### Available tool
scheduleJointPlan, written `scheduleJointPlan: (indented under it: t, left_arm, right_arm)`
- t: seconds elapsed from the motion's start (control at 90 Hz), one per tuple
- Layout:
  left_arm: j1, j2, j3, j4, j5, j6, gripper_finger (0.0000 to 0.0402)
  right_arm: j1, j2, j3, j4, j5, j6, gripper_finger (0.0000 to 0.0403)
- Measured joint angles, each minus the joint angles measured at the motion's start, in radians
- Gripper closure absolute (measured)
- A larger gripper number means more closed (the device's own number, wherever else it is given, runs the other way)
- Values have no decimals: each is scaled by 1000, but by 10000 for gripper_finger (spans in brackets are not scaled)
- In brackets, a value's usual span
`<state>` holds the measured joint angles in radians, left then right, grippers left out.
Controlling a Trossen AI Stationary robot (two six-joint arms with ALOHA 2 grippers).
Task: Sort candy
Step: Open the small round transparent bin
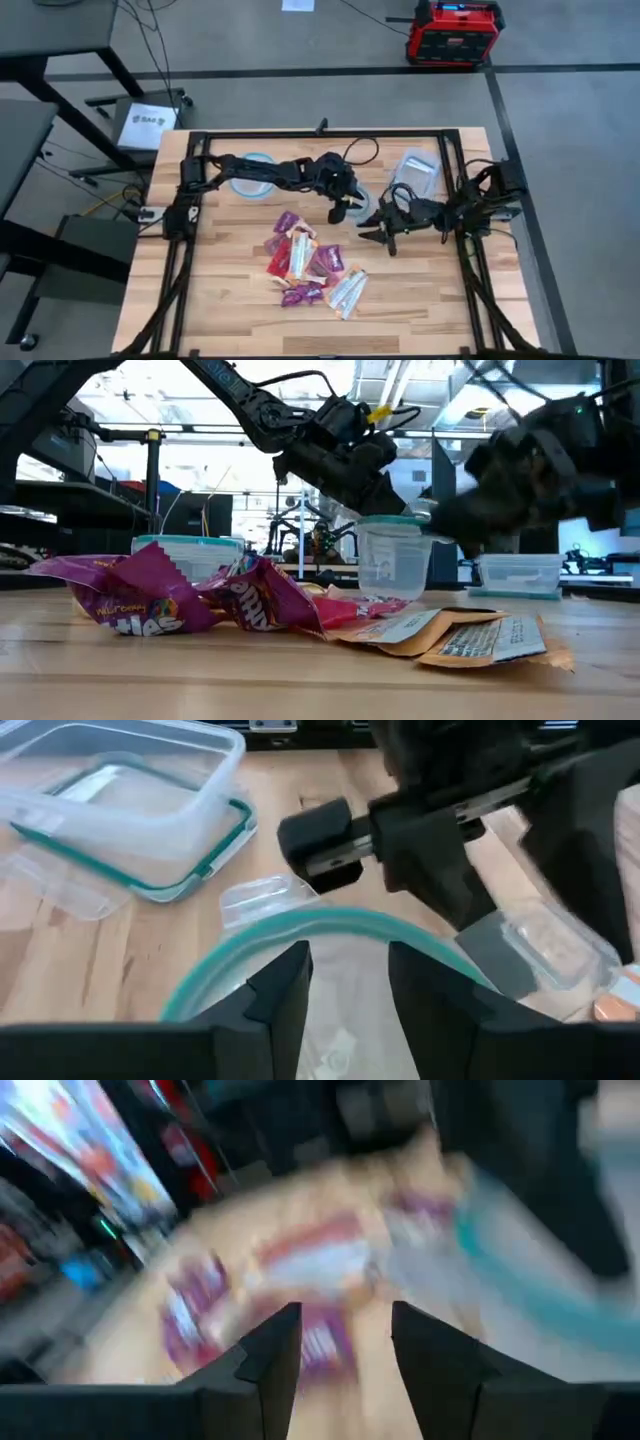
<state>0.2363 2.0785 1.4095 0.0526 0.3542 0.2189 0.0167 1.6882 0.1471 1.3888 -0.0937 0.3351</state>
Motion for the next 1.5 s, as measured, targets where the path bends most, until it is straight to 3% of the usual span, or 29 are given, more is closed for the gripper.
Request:
scheduleJointPlan:
  t: [0.367, 0.556, 0.733, 0.911, 1.022, 1.156, 1.389, 1.5]
  left_arm:
    - [-24, -17, 114, -73, -8, 16, 274]
    - [-39, -20, 251, -260, -32, 88, 274]
    - [-63, -31, 382, -524, -183, 182, 274]
    - [-74, -97, 396, -712, -214, 159, 274]
    - [-78, -161, 335, -770, -246, 130, 274]
    - [-102, -270, 175, -706, -300, 97, 274]
    - [-145, -508, -243, -270, -341, 34, 274]
    - [-147, -563, -372, -89, -341, -20, 274]
  right_arm:
    - [79, -136, -1, -86, 22, -123, 260]
    - [93, -235, -2, -232, 53, -161, 260]
    - [94, -315, -2, -352, 54, -164, 260]
    - [94, -369, -2, -412, 72, -163, 260]
    - [94, -380, 0, -412, 81, -163, 260]
    - [94, -388, 4, -409, 81, -175, 260]
    - [92, -384, 49, -409, 81, -211, 260]
    - [82, -379, 64, -413, 90, -277, 259]
